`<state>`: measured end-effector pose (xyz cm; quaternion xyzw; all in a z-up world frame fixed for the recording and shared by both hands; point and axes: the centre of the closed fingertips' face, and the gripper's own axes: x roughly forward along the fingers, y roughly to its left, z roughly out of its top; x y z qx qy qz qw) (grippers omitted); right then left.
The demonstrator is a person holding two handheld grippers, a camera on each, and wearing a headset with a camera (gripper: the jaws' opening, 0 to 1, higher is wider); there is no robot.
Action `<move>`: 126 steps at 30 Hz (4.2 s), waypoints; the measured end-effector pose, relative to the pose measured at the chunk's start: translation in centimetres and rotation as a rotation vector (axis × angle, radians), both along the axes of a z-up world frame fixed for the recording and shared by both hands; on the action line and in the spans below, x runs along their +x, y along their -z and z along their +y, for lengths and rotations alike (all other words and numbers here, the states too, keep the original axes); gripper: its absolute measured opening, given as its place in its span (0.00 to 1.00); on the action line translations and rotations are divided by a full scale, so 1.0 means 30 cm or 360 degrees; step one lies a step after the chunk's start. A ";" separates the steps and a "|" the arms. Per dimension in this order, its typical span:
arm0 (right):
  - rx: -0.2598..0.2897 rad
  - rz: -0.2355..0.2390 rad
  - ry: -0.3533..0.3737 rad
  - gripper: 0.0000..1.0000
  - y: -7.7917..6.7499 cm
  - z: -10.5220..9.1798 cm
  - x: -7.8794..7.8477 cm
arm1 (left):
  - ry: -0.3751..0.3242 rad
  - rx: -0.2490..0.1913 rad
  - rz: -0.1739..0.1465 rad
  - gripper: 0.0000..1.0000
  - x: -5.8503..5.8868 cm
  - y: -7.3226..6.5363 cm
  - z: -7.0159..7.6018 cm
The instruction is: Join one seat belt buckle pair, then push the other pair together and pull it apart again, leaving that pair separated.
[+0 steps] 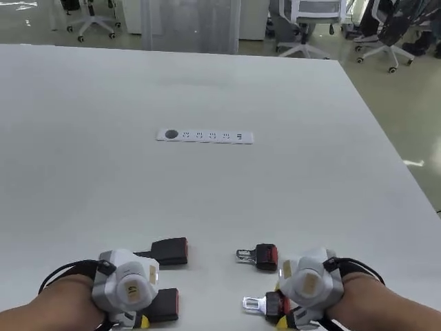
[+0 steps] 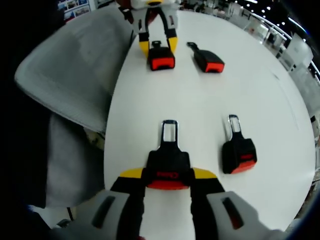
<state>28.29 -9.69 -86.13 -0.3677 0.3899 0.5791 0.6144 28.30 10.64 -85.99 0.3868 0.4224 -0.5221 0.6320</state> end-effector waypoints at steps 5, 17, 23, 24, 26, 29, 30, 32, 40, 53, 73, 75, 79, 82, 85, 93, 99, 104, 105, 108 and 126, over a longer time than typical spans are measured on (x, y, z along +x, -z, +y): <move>0.0056 0.0013 -0.0008 0.35 -0.002 0.094 -0.012 | -0.0023 -0.0008 -0.0003 0.32 0.001 0.000 0.003; 0.0115 0.0011 -0.0052 0.34 -0.002 0.268 -0.003 | -0.0007 0.0001 -0.0009 0.32 0.000 0.001 0.000; 0.0144 0.0008 -0.0058 0.34 -0.002 0.313 0.003 | 0.0046 0.0015 0.0002 0.32 -0.002 0.003 -0.003; 0.0146 0.0007 -0.0056 0.34 -0.002 0.320 0.007 | 0.0051 0.0019 0.0006 0.32 -0.001 0.003 -0.003; 0.0141 0.0005 -0.0062 0.34 -0.002 0.330 0.007 | 0.0062 0.0030 0.0014 0.32 -0.002 0.004 -0.006; 0.0134 0.0002 -0.0086 0.34 0.000 0.351 0.000 | 0.0080 0.0047 0.0017 0.32 -0.002 0.005 -0.007; 0.0123 -0.0010 -0.0096 0.34 0.001 0.353 0.002 | 0.0088 0.0052 0.0014 0.32 -0.002 0.005 -0.007; 0.0105 -0.0021 -0.0102 0.34 -0.002 0.351 0.005 | 0.0082 0.0049 0.0022 0.32 -0.002 0.005 -0.007; 0.0159 -0.0011 -0.0121 0.34 -0.002 0.379 0.003 | 0.0092 0.0057 0.0032 0.32 -0.003 0.005 -0.008; 0.0149 -0.0026 -0.0116 0.32 -0.011 0.411 0.006 | 0.0228 0.0062 0.0064 0.31 -0.002 0.006 -0.016; 0.0255 -0.0014 -0.0042 0.32 -0.016 0.449 0.003 | 0.0220 0.0051 0.0064 0.31 -0.001 0.004 -0.014; 0.0262 -0.0012 -0.0045 0.32 -0.018 0.447 0.001 | 0.0216 0.0030 0.0056 0.31 -0.003 0.004 -0.012; 0.0258 -0.0022 -0.0038 0.32 -0.019 0.447 -0.001 | 0.0216 0.0043 0.0063 0.31 0.001 0.005 -0.016; 0.0260 -0.0018 -0.0038 0.33 -0.016 0.446 0.000 | 0.0226 0.0064 0.0067 0.31 0.000 0.006 -0.018; 0.0256 -0.0014 -0.0044 0.33 -0.015 0.450 -0.002 | 0.0217 0.0073 0.0067 0.31 -0.002 0.005 -0.017; 0.0257 -0.0026 -0.0046 0.34 -0.010 0.450 -0.003 | 0.0188 0.0070 0.0066 0.31 -0.003 0.004 -0.015; 0.0257 -0.0027 -0.0045 0.34 -0.004 0.451 -0.002 | 0.0195 0.0077 0.0072 0.32 -0.002 0.005 -0.015; 0.0252 -0.0022 -0.0043 0.35 0.003 0.448 0.001 | 0.0197 0.0083 0.0069 0.32 -0.003 0.007 -0.015; 0.0255 -0.0010 -0.0032 0.35 0.003 0.448 0.001 | 0.0197 0.0085 0.0067 0.32 -0.003 0.006 -0.015; 0.0268 -0.0001 -0.0035 0.35 0.004 0.447 0.003 | 0.0191 0.0078 0.0063 0.32 -0.002 0.007 -0.013; 0.0247 -0.0015 -0.0036 0.37 0.002 0.446 0.001 | 0.0094 0.0052 0.0083 0.33 0.004 0.007 -0.014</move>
